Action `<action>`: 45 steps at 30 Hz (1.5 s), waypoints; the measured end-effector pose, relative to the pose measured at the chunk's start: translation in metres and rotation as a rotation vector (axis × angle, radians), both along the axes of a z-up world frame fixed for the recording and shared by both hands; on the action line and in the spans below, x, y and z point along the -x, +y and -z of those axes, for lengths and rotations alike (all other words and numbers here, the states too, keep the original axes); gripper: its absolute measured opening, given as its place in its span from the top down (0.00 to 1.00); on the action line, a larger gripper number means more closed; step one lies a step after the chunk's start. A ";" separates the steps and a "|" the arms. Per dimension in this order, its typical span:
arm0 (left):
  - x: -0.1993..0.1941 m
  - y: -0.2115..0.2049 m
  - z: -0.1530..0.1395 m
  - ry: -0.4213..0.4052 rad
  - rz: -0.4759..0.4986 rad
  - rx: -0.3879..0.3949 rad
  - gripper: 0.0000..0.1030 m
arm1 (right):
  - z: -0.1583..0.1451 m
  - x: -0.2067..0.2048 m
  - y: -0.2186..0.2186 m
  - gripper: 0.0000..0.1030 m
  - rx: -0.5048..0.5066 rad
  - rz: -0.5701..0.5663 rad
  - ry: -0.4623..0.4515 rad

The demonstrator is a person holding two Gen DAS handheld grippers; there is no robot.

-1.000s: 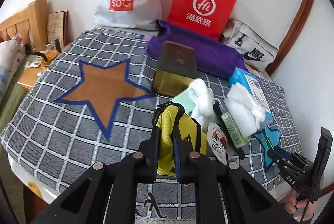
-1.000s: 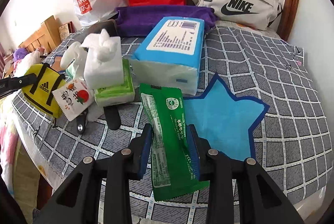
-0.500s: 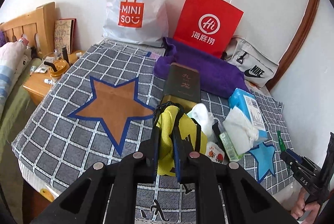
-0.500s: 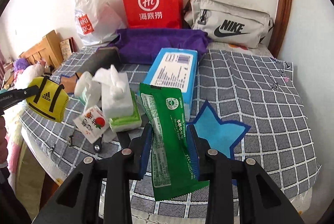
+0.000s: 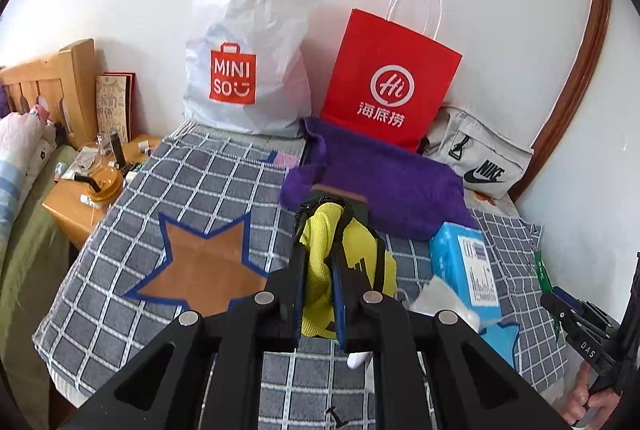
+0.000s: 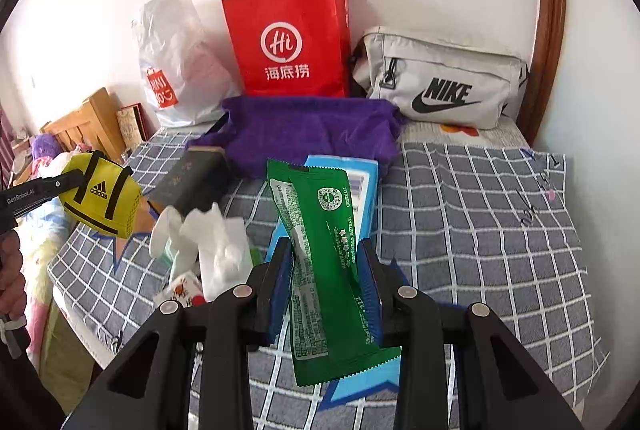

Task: Organize soft objects
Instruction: 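Carry the yellow pouch and green packet toward the purple towel, then lower the pouch and packet onto the purple towel and open both grippers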

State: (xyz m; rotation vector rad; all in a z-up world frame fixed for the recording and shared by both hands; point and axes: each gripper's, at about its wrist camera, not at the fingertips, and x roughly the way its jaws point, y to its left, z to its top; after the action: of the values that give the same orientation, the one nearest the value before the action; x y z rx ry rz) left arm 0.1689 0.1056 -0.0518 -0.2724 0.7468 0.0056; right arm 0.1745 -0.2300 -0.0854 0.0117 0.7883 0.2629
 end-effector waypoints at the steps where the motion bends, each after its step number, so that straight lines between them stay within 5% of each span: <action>1: -0.004 0.000 -0.001 -0.001 0.004 0.001 0.89 | -0.001 -0.003 0.001 0.68 0.001 -0.001 -0.003; 27: -0.139 -0.009 0.012 0.043 0.035 -0.006 0.89 | -0.004 -0.156 0.009 0.68 -0.035 -0.004 -0.012; 45: -0.258 -0.042 0.055 0.153 0.105 -0.024 0.88 | 0.031 -0.271 0.013 0.68 -0.001 -0.031 0.031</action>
State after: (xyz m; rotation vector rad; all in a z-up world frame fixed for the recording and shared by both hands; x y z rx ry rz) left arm 0.4265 0.0640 -0.1069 -0.2116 0.9121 -0.0645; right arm 0.4451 -0.2167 -0.1161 0.0042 0.8194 0.2933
